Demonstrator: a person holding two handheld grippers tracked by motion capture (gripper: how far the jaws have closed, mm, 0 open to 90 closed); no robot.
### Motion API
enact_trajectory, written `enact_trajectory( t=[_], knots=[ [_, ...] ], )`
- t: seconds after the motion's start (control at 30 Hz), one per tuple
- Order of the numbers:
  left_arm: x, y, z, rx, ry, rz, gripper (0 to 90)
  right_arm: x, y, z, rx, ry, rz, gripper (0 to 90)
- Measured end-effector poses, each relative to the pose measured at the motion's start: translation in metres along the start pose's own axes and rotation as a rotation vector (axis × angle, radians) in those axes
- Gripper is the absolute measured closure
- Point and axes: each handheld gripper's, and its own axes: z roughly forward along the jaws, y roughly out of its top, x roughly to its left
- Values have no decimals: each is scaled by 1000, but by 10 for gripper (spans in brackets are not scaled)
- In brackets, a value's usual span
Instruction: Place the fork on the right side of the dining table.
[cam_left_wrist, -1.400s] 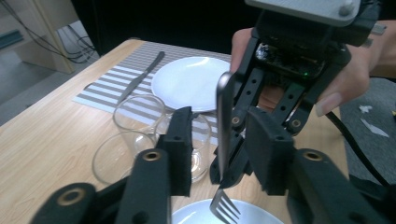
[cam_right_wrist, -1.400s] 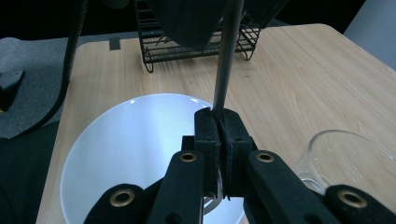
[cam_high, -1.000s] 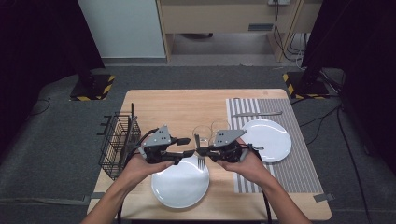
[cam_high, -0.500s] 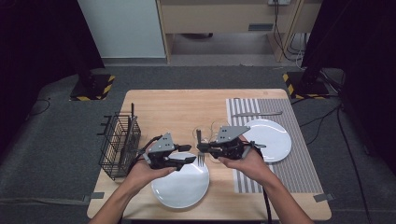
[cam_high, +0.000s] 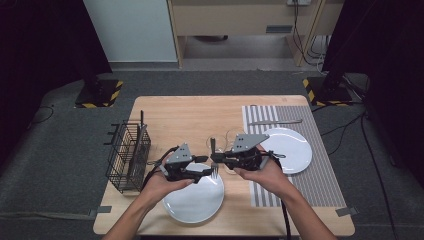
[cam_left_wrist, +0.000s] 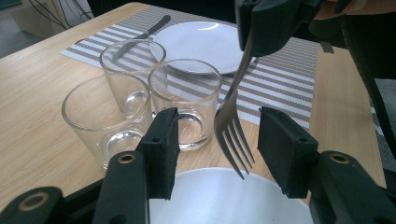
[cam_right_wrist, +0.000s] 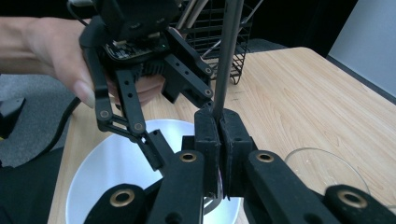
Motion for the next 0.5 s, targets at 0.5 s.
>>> enact_trajectory(
  t=[0.5],
  knots=[
    [3, -4, 10, -2, -24, -28, 511, 1, 3, 7, -14, 21, 9, 875]
  ],
)
